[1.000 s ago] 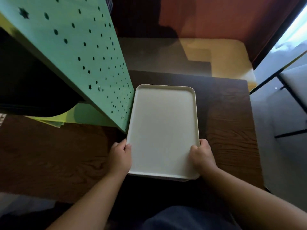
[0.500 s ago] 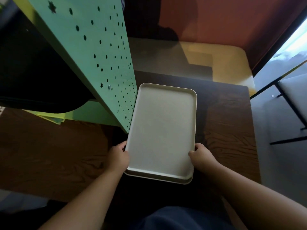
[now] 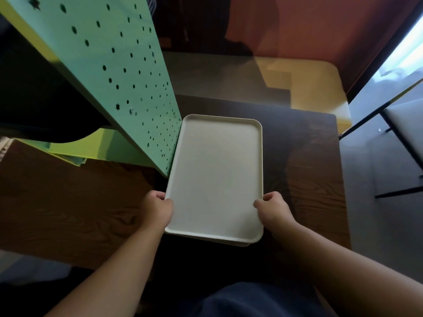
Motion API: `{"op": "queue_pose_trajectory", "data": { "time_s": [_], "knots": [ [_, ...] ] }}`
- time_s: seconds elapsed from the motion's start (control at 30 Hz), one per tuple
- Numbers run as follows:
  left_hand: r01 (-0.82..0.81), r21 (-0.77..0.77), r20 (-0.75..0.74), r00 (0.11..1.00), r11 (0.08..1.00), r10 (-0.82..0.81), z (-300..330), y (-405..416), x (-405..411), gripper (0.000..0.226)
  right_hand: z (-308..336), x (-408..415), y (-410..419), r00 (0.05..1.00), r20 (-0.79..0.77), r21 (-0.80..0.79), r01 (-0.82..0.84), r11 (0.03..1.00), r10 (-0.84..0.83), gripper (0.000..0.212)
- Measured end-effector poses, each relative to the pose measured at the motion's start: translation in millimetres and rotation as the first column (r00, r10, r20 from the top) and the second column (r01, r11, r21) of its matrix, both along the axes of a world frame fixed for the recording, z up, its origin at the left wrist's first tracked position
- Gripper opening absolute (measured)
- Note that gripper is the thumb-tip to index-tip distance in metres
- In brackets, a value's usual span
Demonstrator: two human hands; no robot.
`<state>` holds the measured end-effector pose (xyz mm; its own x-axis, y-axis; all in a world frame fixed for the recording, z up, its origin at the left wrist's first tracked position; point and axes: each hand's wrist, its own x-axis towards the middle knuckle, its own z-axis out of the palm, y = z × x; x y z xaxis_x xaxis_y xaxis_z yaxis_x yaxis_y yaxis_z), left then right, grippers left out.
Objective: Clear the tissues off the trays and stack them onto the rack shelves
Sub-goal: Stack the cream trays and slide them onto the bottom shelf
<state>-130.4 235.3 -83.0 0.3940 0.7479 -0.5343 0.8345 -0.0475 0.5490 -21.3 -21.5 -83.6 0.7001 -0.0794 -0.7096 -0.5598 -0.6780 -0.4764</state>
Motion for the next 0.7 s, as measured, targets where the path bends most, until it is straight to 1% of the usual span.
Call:
{"op": "queue_pose_trajectory", "data": {
  "time_s": [0.07, 0.13, 0.23, 0.37, 0.47, 0.6, 0.7],
  "knots": [
    [-0.018, 0.008, -0.003, 1.0, 1.0, 0.018, 1, -2, -3, 0.012, 2, -3, -1, 0.991, -0.026, -0.047, -0.13, 0.99, 0.129, 0.03],
    [0.032, 0.012, -0.054, 0.998, 0.999, -0.031, -1, -3, -9, 0.014, 0, -8, -1, 0.968, -0.076, -0.077, -0.244, 0.967, 0.238, 0.032],
    [0.1, -0.004, -0.081, 0.992, 0.995, -0.1, -1, -6, -13, 0.02, -1, -12, 0, 0.951, -0.097, -0.073, -0.3, 0.951, 0.292, 0.038],
    [0.1, -0.018, -0.043, 0.994, 0.995, -0.101, 2, -9, -12, 0.028, -6, -11, 0, 0.94, -0.117, -0.057, -0.329, 0.943, 0.321, 0.034],
    [0.105, -0.014, -0.04, 0.994, 0.994, -0.105, 7, -9, -12, 0.033, -9, -10, -6, 0.955, -0.119, -0.009, -0.274, 0.962, 0.271, 0.033],
    [0.107, -0.004, -0.009, 0.994, 0.994, -0.107, 21, -7, -12, 0.032, 1, -8, -13, 0.993, -0.029, 0.05, -0.11, 0.993, 0.111, 0.021],
    [0.188, 0.012, 0.011, 0.982, 0.982, -0.188, 34, -5, -10, 0.022, 9, 0, -17, 1.0, -0.018, 0.102, -0.007, 0.995, 0.008, 0.034]
  ]
}}
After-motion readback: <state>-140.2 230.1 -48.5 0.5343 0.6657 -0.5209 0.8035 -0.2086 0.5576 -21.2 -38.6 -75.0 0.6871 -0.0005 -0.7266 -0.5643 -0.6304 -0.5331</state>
